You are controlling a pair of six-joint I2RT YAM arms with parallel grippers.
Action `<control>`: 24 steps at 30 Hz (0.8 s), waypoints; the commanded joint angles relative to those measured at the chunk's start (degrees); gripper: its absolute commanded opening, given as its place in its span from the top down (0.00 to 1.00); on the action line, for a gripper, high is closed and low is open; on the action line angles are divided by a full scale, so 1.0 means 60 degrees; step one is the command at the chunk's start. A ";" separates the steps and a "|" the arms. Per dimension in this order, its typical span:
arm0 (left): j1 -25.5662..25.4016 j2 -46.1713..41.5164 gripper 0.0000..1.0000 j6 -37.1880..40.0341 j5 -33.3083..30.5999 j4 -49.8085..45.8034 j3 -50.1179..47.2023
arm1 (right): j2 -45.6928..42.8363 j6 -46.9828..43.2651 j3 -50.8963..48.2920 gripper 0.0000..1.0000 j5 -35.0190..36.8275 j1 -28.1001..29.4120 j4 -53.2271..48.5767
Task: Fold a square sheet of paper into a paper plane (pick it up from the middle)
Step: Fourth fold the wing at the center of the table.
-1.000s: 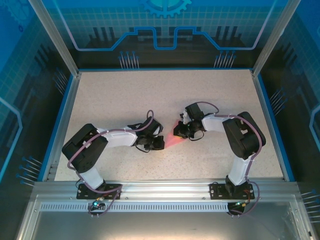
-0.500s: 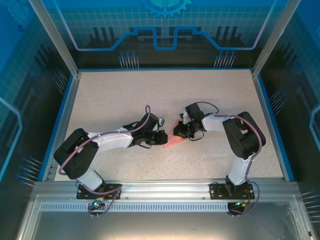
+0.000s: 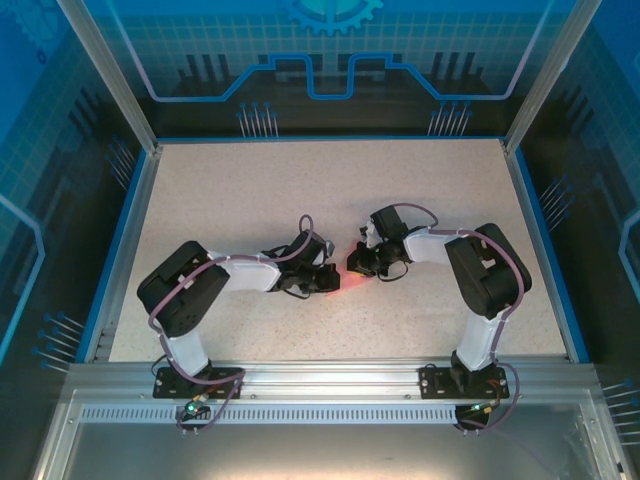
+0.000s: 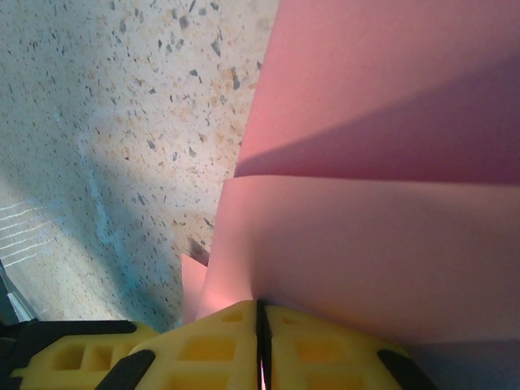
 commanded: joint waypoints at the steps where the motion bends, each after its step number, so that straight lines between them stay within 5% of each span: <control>1: 0.0002 0.0231 0.92 0.0003 -0.0177 -0.0750 0.0097 | 0.0616 -0.0139 -0.0420 0.89 0.1150 -0.0026 -0.0612; 24: -0.0001 0.0268 0.98 -0.0067 -0.0360 -0.1181 -0.0877 | 0.0725 -0.1019 0.0385 0.88 0.0785 -0.2429 -0.0255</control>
